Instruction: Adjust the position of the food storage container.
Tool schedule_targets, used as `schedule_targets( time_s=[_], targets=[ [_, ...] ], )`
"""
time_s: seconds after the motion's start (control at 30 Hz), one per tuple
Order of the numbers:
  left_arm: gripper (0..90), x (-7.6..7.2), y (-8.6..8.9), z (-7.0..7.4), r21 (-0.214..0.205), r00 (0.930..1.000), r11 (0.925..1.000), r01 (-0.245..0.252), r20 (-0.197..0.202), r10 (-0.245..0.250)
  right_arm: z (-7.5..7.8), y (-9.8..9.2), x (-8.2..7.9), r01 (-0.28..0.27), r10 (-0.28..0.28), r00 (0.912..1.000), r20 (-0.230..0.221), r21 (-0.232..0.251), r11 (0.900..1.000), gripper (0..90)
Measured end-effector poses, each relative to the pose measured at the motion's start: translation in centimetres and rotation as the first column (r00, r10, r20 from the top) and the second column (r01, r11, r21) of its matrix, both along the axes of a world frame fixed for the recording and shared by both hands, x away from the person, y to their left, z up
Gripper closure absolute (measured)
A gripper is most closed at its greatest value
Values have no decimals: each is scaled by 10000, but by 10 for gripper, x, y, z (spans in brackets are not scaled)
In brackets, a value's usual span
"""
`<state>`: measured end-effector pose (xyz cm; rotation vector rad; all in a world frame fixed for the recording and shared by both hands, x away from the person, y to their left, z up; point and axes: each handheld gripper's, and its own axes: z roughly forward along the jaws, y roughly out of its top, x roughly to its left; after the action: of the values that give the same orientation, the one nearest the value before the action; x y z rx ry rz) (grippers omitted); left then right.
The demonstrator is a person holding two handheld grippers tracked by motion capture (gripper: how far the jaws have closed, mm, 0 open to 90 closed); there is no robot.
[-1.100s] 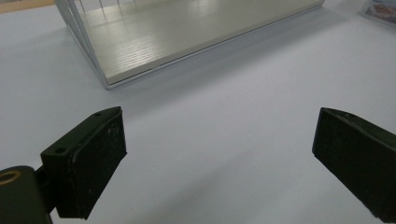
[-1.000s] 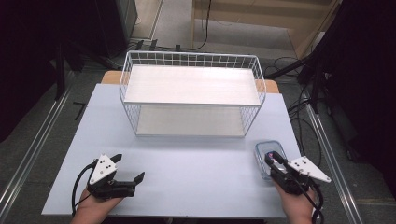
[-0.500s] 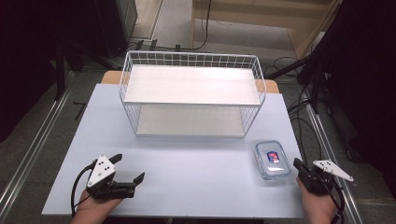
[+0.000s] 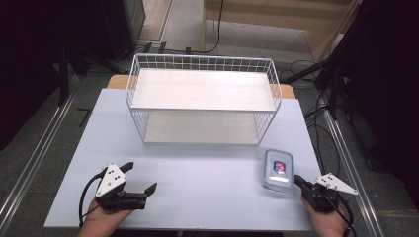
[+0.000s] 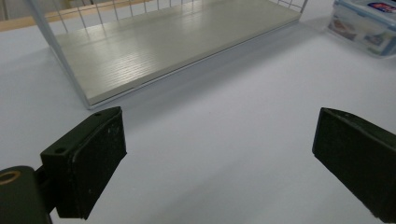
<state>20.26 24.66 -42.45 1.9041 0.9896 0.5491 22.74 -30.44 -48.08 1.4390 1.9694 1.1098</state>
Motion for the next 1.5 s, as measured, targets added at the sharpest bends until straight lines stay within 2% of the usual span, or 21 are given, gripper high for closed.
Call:
schedule_targets(
  time_s=[0.13,0.27,0.3,0.33,0.4,0.47,0.57,0.73,0.83,0.9,1.0,1.2,1.3,1.4,1.5],
  targets=[
    [31,1,-6,0,-66,9998,9998,192,24,-192,5,27,-4,-1014,1014,9948,56,67,9948,900],
    [31,1,-6,0,-48,9997,9997,235,32,-235,6,57,-5,-2143,2143,9768,-22,60,9768,900],
    [30,0,-6,0,-94,9998,9998,189,66,-189,8,62,-4,-2348,2348,9720,-40,75,9720,900],
    [31,0,-5,1,-131,9998,9998,160,78,-159,10,63,-3,-2368,2368,9716,25,44,9716,900],
    [31,-2,-2,2,-147,9999,9999,64,150,-61,14,57,2,-1904,1903,9814,260,42,9817,900],
    [31,-3,1,3,-172,9998,9998,-78,194,81,17,46,12,-1168,1170,9918,517,-53,9931,900],
    [33,-5,7,4,-209,9993,9993,-295,221,300,18,30,33,-298,320,9973,654,-331,9990,900],
    [34,-6,16,6,-386,9972,9969,-687,281,698,7,24,63,256,-227,9983,533,-531,9983,900],
    [34,-7,21,6,-525,9954,9946,-893,300,910,4,27,71,95,-70,9988,494,-502,9987,900],
    [34,-7,22,6,-498,9946,9939,-983,281,998,3,33,71,-135,152,9986,503,-337,9993,900],
    [34,-6,23,6,-523,9942,9934,-1020,299,1037,2,44,66,-547,572,9973,470,-531,9971,900],
    [34,-6,21,6,-524,9946,9938,-982,284,997,4,62,53,-1105,1125,9927,443,-448,9929,900],
    [34,-5,20,6,-618,9952,9937,-938,232,954,5,80,43,-1543,1567,9866,450,-516,9867,900],
    [34,-5,19,7,-607,9953,9938,-932,215,946,7,99,35,-2087,2115,9765,406,-651,9758,900],
    [34,-5,18,8,-598,9954,9940,-912,239,928,8,119,26,-2603,2622,9645,308,-557,9639,900]
  ],
)
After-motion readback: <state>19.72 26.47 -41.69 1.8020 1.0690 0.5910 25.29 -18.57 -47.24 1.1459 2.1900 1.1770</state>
